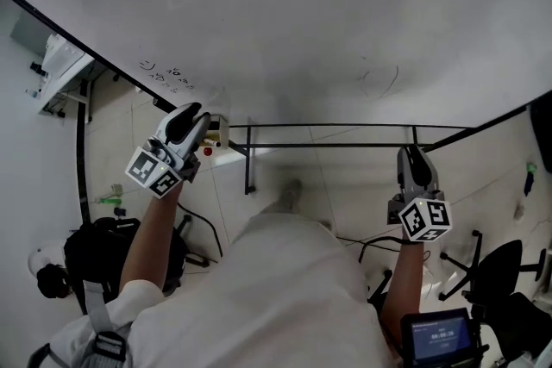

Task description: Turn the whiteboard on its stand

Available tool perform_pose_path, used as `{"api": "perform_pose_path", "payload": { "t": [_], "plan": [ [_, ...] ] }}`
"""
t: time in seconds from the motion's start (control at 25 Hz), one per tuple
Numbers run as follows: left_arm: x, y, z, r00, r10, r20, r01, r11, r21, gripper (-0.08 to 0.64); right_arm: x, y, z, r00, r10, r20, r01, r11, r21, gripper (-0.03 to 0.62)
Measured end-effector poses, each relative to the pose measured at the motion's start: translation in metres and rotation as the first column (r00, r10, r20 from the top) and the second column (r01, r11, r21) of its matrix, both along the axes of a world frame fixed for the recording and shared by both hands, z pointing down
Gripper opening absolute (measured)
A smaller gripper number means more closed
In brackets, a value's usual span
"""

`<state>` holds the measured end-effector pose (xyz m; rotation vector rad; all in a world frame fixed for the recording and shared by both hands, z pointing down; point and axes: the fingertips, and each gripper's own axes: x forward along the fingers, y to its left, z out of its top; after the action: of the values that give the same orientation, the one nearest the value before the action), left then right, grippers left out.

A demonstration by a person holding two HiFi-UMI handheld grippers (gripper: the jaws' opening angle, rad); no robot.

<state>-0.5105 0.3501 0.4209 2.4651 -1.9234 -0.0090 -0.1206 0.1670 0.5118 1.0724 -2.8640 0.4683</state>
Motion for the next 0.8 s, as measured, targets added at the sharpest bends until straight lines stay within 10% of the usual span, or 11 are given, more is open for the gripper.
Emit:
{"api": "perform_pose_path", "payload": {
  "t": [0.6, 0.8],
  "plan": [
    [0.266, -0.141, 0.048, 0.933, 0.341, -0.115, -0.351, 0.932, -0.09, 0.101, 0.164, 0.039, 0.018, 0.981, 0.194, 0.025, -0.194, 0.981, -0.018, 0.158],
    [0.355, -0.166, 0.052, 0.878, 0.466, -0.113, -0.478, 0.869, -0.127, 0.103, 0.23, 0.047, 0.023, 0.953, 0.303, 0.019, -0.302, 0.953, -0.023, 0.169]
  ]
}}
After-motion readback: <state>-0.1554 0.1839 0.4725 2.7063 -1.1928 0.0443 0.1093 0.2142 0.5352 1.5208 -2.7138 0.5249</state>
